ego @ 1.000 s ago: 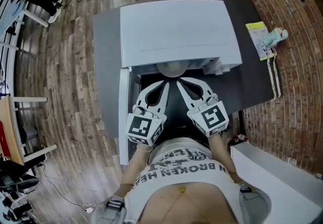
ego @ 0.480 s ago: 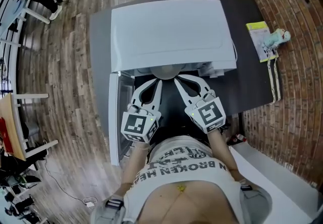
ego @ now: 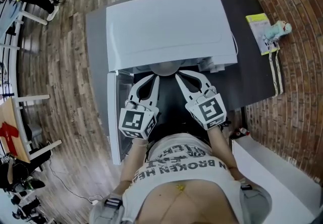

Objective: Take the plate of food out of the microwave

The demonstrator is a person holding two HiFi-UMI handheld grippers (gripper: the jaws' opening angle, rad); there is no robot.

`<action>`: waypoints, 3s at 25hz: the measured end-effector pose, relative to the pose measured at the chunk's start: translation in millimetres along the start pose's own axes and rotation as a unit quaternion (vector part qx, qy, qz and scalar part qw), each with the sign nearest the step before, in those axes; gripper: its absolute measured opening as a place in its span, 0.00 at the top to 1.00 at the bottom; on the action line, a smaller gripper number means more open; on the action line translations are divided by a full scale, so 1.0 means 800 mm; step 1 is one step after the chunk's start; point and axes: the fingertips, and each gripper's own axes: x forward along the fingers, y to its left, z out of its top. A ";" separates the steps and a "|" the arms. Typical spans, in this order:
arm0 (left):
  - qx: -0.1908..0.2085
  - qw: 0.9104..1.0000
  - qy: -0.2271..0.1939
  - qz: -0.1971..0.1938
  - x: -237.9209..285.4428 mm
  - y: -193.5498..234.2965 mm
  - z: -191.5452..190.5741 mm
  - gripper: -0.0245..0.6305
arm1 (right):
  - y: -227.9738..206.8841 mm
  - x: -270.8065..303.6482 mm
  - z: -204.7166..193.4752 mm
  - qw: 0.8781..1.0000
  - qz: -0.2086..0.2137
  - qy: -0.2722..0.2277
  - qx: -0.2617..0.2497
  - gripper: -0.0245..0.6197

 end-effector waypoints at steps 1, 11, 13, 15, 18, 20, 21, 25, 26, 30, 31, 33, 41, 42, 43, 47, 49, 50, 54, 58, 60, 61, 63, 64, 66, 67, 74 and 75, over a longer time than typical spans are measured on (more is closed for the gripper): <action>0.000 1.000 0.000 0.000 0.001 0.001 -0.002 0.95 | -0.001 0.001 -0.002 1.000 -0.001 0.002 0.001 0.95; -0.008 1.000 0.015 0.011 0.014 0.020 -0.026 0.95 | -0.021 0.017 -0.032 0.999 -0.024 0.034 0.002 0.95; -0.010 1.000 0.020 0.014 0.017 0.024 -0.032 0.95 | -0.025 0.020 -0.041 0.999 -0.027 0.044 0.003 0.95; -0.013 0.999 0.026 0.018 0.021 0.028 -0.039 0.95 | -0.029 0.024 -0.050 0.998 -0.030 0.053 0.003 0.95; -0.020 0.999 0.036 0.024 0.028 0.035 -0.052 0.95 | -0.036 0.030 -0.065 0.997 -0.037 0.063 0.008 0.95; -0.026 0.998 0.043 0.026 0.034 0.040 -0.061 0.95 | -0.042 0.035 -0.075 0.997 -0.041 0.071 0.016 0.95; -0.029 0.998 0.047 0.027 0.037 0.043 -0.066 0.95 | -0.044 0.037 -0.080 0.996 -0.042 0.075 0.019 0.95; -0.032 0.997 0.064 0.028 0.049 0.051 -0.084 0.95 | -0.053 0.047 -0.101 0.994 -0.048 0.092 0.027 0.95; -0.033 0.997 0.067 0.029 0.050 0.053 -0.088 0.95 | -0.054 0.049 -0.106 0.994 -0.049 0.097 0.029 0.95; -0.037 0.995 0.085 0.034 0.057 0.064 -0.107 0.95 | -0.059 0.060 -0.123 0.992 -0.051 0.111 0.034 0.95; -0.039 0.995 0.089 0.035 0.059 0.066 -0.112 0.95 | -0.060 0.062 -0.127 0.992 -0.051 0.114 0.035 0.95; -0.045 0.994 0.096 0.039 0.061 0.071 -0.121 0.95 | -0.061 0.067 -0.136 0.990 -0.051 0.123 0.036 0.95; -0.058 0.990 0.116 0.048 0.070 0.085 -0.146 0.95 | -0.064 0.079 -0.163 0.987 -0.047 0.150 0.042 0.95; -0.060 0.990 0.118 0.049 0.071 0.087 -0.149 0.95 | -0.064 0.080 -0.166 0.986 -0.047 0.154 0.042 0.95; -0.062 0.989 0.121 0.050 0.072 0.089 -0.151 0.95 | -0.065 0.081 -0.169 0.986 -0.047 0.157 0.043 0.95; -0.076 0.988 0.126 0.052 0.075 0.094 -0.158 0.95 | -0.069 0.083 -0.178 0.984 -0.053 0.164 0.049 0.95; -0.099 0.986 0.124 0.053 0.077 0.097 -0.161 0.95 | -0.073 0.084 -0.180 0.983 -0.059 0.165 0.052 0.95; -0.115 0.984 0.121 0.055 0.077 0.100 -0.163 0.95 | -0.074 0.084 -0.181 0.983 -0.061 0.163 0.055 0.95; -0.175 0.978 0.099 0.064 0.078 0.109 -0.170 0.95 | -0.079 0.085 -0.186 0.983 -0.068 0.152 0.080 0.95; -0.224 0.966 0.100 0.082 0.077 0.122 -0.185 0.86 | -0.085 0.086 -0.190 0.981 -0.083 0.154 0.082 0.87; -0.258 0.957 0.101 0.088 0.079 0.126 -0.194 0.81 | -0.085 0.088 -0.193 0.979 -0.086 0.155 0.097 0.80; -0.276 0.952 0.100 0.089 0.080 0.128 -0.198 0.79 | -0.085 0.089 -0.195 0.978 -0.088 0.153 0.109 0.79; -0.308 0.943 0.092 0.087 0.083 0.129 -0.202 0.76 | -0.086 0.091 -0.198 0.976 -0.090 0.148 0.132 0.76; -0.322 0.939 0.085 0.083 0.086 0.130 -0.202 0.75 | -0.085 0.092 -0.199 0.975 -0.091 0.148 0.136 0.76; -0.340 0.934 0.073 0.076 0.090 0.131 -0.203 0.74 | -0.085 0.095 -0.202 0.975 -0.091 0.150 0.138 0.75; -0.342 0.934 0.070 0.074 0.091 0.132 -0.203 0.74 | -0.085 0.096 -0.203 0.974 -0.091 0.150 0.143 0.75; -0.357 0.931 0.048 0.058 0.100 0.138 -0.197 0.75 | -0.100 0.097 -0.216 0.944 -0.116 0.111 0.289 0.75; -0.355 0.932 0.045 0.057 0.101 0.139 -0.196 0.75 | -0.105 0.096 -0.218 0.931 -0.121 0.097 0.330 0.75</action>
